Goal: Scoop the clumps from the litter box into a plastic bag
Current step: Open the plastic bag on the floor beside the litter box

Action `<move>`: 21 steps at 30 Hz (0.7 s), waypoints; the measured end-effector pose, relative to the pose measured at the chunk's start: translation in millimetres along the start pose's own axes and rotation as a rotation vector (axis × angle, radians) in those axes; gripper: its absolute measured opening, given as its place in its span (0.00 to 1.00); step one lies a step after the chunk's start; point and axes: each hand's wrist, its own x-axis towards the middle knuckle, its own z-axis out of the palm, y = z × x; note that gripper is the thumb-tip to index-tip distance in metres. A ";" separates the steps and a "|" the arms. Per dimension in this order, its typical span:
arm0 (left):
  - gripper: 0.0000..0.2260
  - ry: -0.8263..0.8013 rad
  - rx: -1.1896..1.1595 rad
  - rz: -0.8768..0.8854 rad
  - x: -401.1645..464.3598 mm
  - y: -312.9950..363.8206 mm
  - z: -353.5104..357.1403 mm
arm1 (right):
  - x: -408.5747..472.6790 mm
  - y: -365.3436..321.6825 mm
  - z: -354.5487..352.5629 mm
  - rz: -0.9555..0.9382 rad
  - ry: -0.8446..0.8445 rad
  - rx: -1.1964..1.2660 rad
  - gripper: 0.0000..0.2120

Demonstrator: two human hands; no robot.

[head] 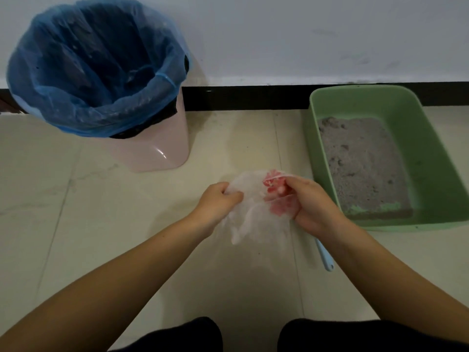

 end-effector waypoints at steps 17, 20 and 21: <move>0.20 -0.454 0.228 -0.145 -10.7 21.2 -65.4 | 0.1 -83.3 -43.3 -0.469 0.148 -0.660 0.09; 0.38 -0.273 0.749 0.239 -12.8 30.5 -57.9 | -5.4 -89.7 -25.9 -0.480 -0.090 -0.861 0.08; 0.38 -0.242 0.741 0.376 -13.8 38.0 -48.0 | -7.4 -89.6 -16.3 -0.475 -0.181 -0.911 0.08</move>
